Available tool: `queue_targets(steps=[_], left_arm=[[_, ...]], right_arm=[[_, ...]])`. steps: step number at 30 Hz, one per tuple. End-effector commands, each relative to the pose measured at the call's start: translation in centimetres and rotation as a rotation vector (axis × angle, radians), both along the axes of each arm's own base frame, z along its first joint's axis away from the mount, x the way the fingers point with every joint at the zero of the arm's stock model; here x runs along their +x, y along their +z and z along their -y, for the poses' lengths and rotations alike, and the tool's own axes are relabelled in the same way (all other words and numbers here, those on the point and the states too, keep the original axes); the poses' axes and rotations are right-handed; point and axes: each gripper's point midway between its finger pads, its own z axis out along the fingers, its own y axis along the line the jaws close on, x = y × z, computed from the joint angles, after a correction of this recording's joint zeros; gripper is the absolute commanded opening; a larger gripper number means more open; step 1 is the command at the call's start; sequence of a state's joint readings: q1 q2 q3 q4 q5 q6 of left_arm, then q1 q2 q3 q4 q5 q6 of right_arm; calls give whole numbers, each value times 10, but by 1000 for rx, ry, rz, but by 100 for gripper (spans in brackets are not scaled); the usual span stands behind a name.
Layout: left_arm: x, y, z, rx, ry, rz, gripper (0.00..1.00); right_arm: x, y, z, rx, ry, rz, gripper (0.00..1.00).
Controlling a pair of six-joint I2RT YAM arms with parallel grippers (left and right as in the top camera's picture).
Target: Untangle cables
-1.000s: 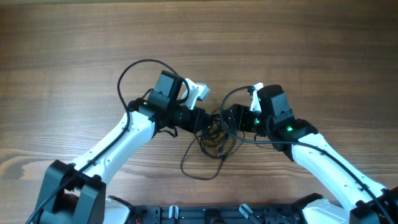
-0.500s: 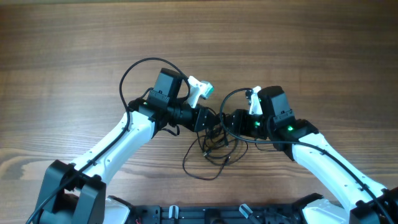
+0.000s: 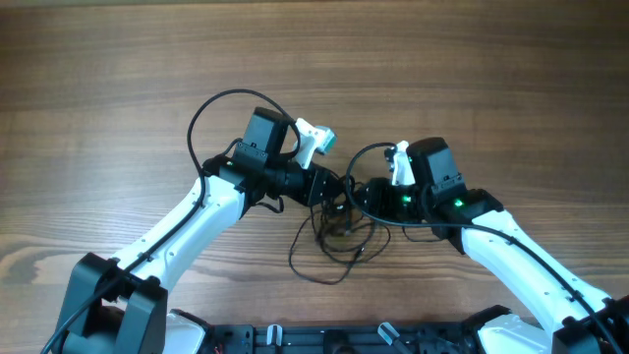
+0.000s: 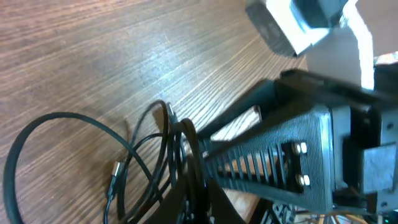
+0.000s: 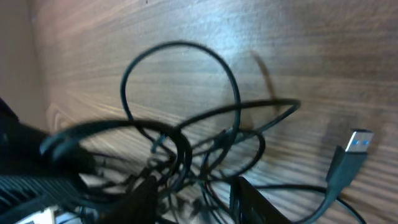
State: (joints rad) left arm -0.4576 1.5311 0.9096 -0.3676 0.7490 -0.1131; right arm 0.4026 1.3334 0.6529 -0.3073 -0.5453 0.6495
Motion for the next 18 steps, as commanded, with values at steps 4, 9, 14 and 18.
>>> queue_targets(steps=[4,9,14,18], left_arm=[[9,13,4,-28,21,44,10],[6,15,6,-49,21,16,10],[15,4,-7,24,84,19,20],[26,-22,-41,210,211,8,28]], right_arm=[[-13,-5,-2,2,49,-43,40],[-13,-5,-2,-13,101,4,40],[-5,-15,12,-108,55,33,40],[0,-20,22,-159,2,26,41]])
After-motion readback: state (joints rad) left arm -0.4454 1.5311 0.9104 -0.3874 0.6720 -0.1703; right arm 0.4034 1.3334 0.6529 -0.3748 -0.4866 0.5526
